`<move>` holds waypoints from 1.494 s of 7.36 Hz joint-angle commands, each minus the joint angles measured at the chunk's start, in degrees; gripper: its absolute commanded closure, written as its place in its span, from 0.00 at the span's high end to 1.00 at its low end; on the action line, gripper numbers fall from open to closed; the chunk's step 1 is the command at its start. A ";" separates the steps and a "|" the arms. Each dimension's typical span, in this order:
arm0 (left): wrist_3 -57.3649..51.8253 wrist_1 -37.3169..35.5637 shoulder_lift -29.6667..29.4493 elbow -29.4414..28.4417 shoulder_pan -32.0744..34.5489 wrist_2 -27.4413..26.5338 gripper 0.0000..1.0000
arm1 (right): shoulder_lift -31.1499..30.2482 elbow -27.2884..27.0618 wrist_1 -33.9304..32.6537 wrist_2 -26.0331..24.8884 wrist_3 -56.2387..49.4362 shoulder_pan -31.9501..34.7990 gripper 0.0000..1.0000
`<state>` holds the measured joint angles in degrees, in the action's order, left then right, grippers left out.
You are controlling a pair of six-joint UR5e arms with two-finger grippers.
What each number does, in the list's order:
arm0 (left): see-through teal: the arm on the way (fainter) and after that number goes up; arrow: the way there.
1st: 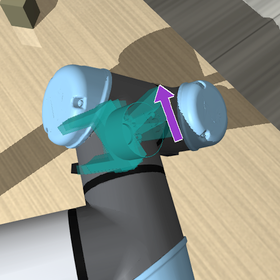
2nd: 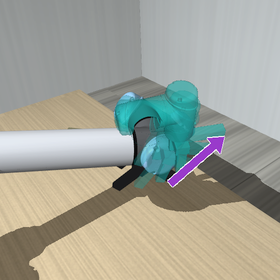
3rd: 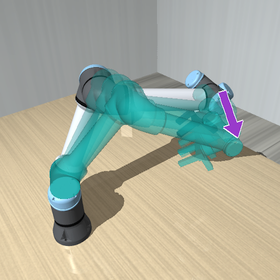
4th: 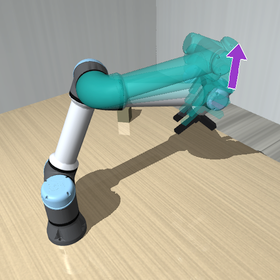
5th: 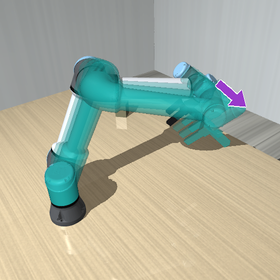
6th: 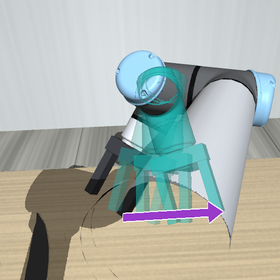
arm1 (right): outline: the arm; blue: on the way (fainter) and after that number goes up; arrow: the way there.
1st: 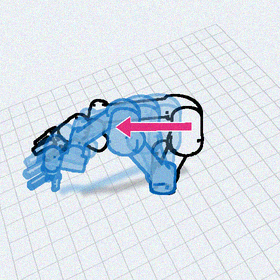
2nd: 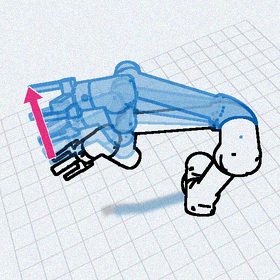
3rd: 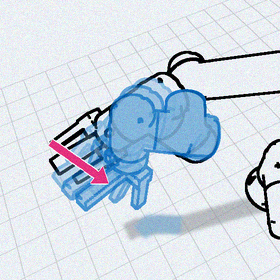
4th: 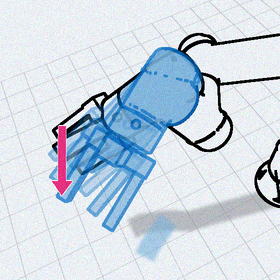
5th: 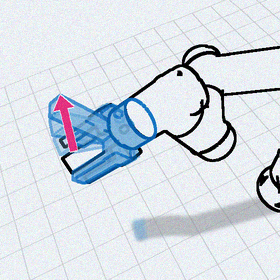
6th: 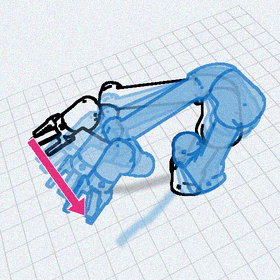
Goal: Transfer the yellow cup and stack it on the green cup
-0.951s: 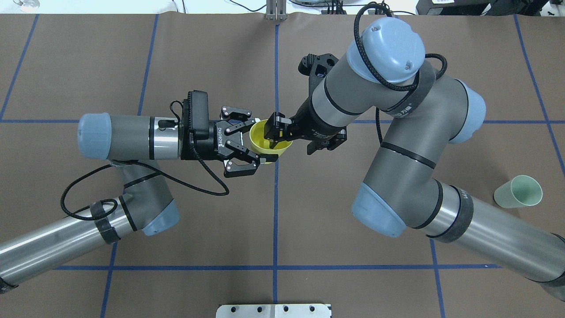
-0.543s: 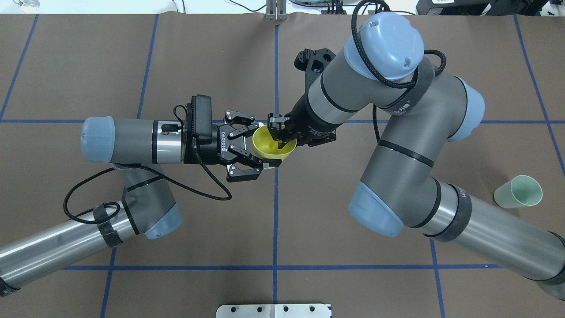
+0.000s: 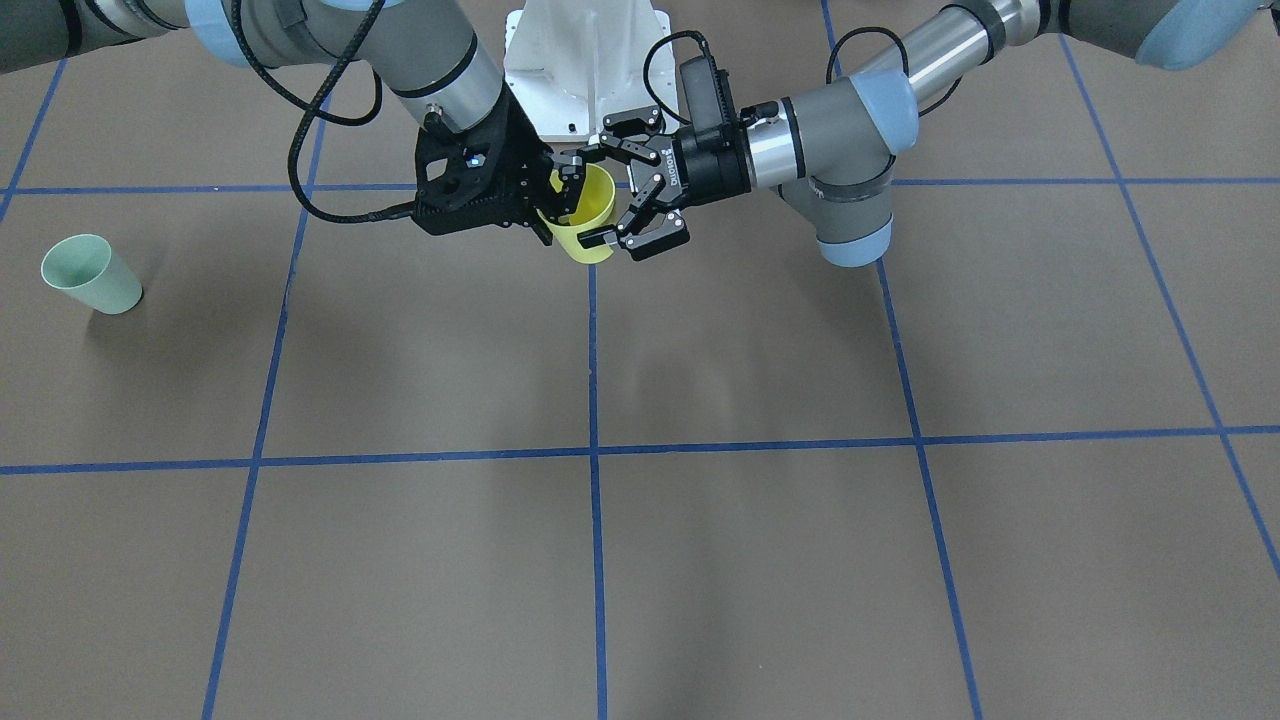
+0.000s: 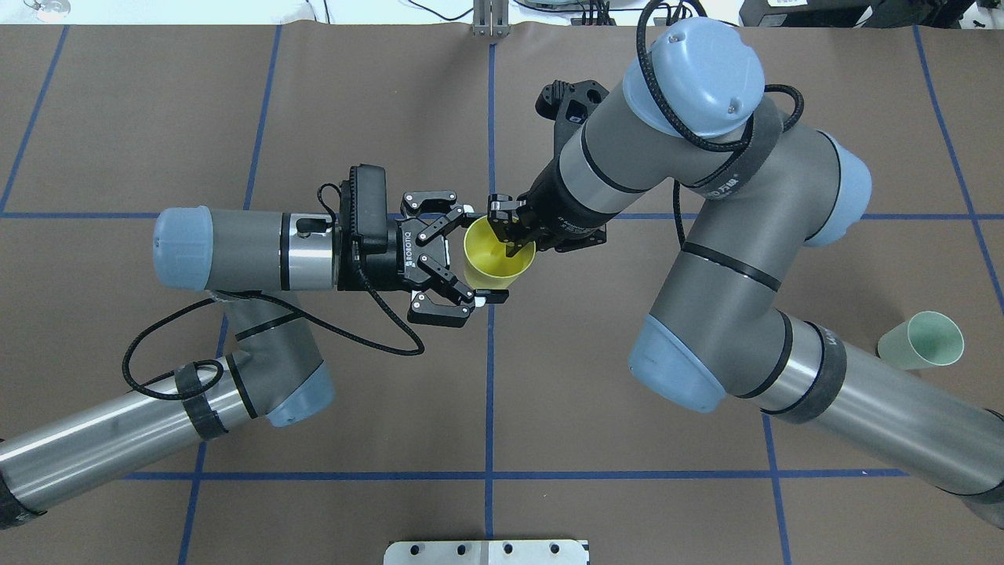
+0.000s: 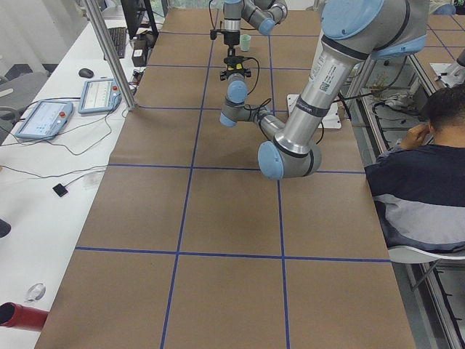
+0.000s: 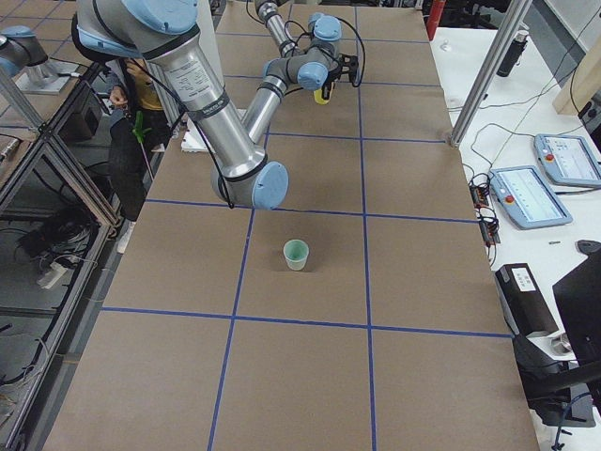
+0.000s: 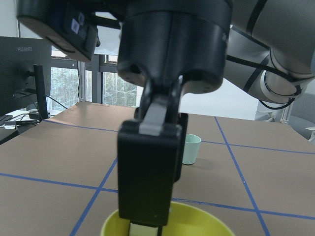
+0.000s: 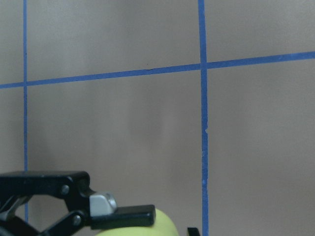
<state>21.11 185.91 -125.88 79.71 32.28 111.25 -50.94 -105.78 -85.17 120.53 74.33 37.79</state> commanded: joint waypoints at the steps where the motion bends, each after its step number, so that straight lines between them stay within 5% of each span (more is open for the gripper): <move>1: -0.02 -0.11 -0.07 -0.08 0.06 -3.31 0.99 | -1.43 -1.00 0.00 0.14 0.03 1.15 0.00; 7: 1.55 -0.64 0.11 -0.08 0.85 -7.71 0.99 | -9.51 -3.65 0.00 0.58 -2.76 8.86 0.00; 11: 1.74 -13.25 1.07 0.00 5.15 -9.13 0.99 | -13.46 -3.29 -12.56 0.85 -28.66 20.64 0.00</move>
<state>22.88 177.41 -125.26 79.71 35.71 102.19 -62.48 -109.11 -95.05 121.24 52.75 54.80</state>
